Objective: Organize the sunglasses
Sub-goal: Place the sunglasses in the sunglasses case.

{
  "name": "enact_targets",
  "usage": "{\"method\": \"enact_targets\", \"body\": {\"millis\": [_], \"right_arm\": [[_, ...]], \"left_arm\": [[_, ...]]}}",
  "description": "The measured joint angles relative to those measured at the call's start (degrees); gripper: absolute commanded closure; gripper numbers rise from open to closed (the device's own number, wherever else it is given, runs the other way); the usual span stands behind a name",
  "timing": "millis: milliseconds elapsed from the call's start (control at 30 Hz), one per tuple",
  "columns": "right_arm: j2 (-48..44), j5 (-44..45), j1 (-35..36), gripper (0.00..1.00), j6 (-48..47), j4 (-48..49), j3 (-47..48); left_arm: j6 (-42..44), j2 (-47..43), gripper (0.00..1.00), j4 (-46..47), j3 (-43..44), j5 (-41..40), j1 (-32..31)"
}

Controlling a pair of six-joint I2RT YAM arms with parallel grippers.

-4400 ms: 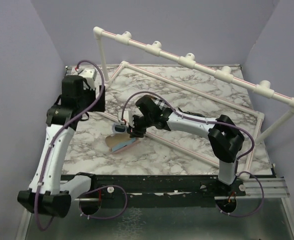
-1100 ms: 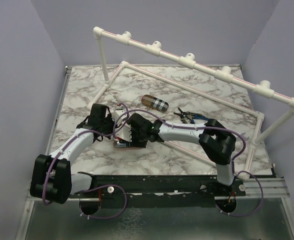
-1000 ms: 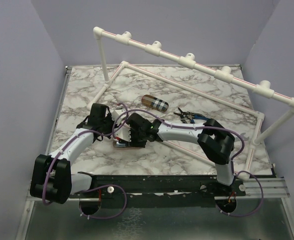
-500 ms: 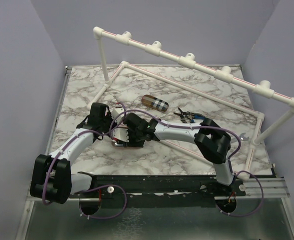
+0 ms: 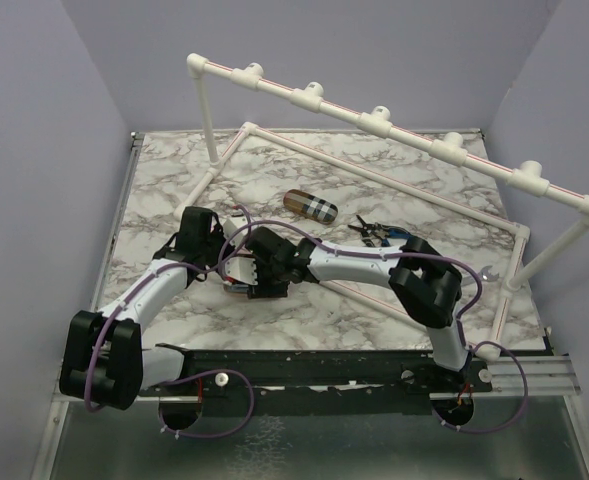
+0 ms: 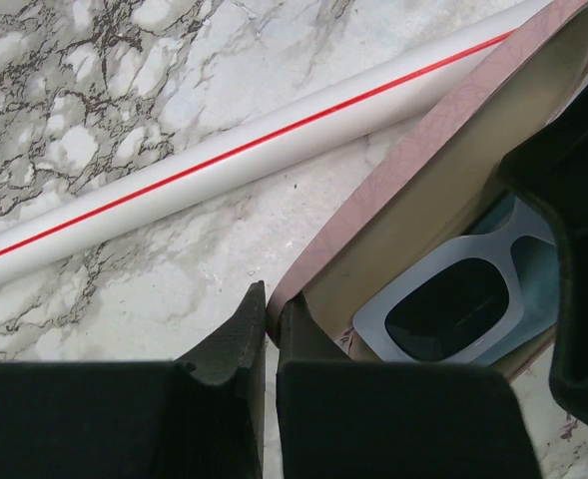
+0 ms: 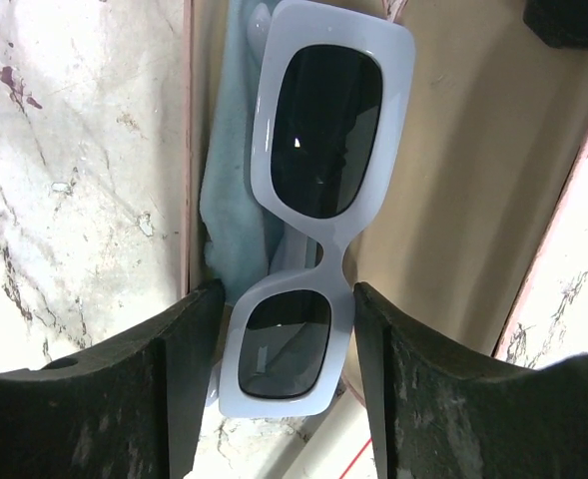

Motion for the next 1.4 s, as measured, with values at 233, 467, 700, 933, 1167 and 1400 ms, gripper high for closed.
{"method": "enact_targets", "body": {"millis": [233, 467, 700, 933, 1167, 1400], "right_arm": [[-2.78, 0.13, 0.00, 0.37, 3.74, 2.19, -2.14], [-6.82, 0.24, -0.11, 0.37, 5.25, 5.25, -6.21], [-7.85, 1.90, -0.13, 0.36, 5.99, 8.68, -8.87], [-12.90, 6.88, -0.37, 0.36, 6.88, 10.84, -13.62], [-20.59, 8.11, -1.31, 0.37, 11.17, 12.57, -18.08], [-29.44, 7.41, -4.83, 0.39, 23.02, 20.98, -25.05]], "left_arm": [[-0.44, -0.26, 1.00, 0.79, -1.62, -0.11, -0.98], [-0.31, -1.16, 1.00, 1.49, -2.51, -0.15, -1.75], [-0.13, -1.16, 1.00, 2.43, -2.84, -1.01, -2.10], [-0.26, -0.98, 1.00, 2.36, -2.49, -3.58, -2.69], [-1.16, -0.33, 1.00, 1.16, -1.07, -5.44, -2.69], [-2.62, 1.40, 1.00, -1.38, 1.40, -7.93, -2.93]]}}
